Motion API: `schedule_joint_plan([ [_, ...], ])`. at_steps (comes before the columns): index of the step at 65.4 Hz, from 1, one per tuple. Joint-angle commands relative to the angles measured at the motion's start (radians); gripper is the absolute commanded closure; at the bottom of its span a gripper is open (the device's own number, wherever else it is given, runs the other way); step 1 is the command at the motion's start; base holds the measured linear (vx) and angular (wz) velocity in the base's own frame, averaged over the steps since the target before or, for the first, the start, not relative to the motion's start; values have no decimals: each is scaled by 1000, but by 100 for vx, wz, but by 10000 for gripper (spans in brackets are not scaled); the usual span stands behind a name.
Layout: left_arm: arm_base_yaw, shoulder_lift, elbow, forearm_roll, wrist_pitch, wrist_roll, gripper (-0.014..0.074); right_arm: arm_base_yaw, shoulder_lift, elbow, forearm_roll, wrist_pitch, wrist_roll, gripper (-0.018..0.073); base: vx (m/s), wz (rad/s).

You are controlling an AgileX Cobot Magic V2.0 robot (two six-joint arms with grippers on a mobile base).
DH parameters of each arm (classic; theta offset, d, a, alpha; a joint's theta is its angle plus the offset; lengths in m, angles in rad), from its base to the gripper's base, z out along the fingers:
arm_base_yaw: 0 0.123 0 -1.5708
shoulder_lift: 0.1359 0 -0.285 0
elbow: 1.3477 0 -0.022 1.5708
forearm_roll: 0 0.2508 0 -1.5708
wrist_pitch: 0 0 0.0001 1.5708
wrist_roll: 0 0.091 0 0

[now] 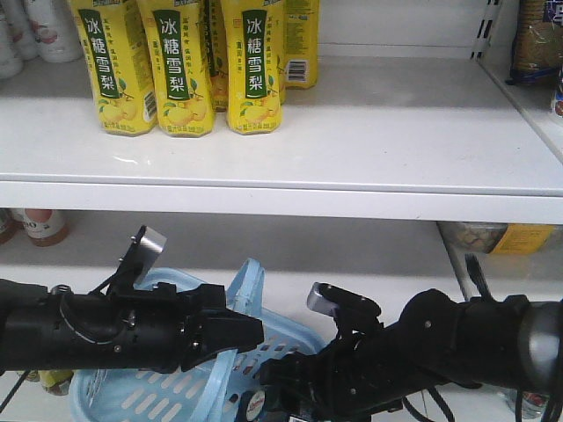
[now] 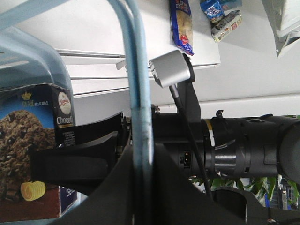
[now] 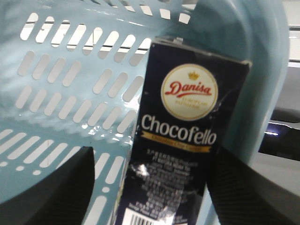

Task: Left arm holds basket, right arm returns cookies
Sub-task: 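Lower the right gripper into the basket and grasp the Chocofello box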

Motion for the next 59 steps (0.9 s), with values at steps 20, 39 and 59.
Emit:
schedule_joint_plan([
  [20,1,-36,-29,-92,13,46,603,-1,83,-81,12,-18,-46,218,0,0],
  [39,1,-36,-29,-92,13,46,603,-2,95,-111,13,-22,-63,347,0,0],
  [59,1,-36,-29,-92,13,46,603,-3,39,-107,4,-33,-62,342,0,0],
])
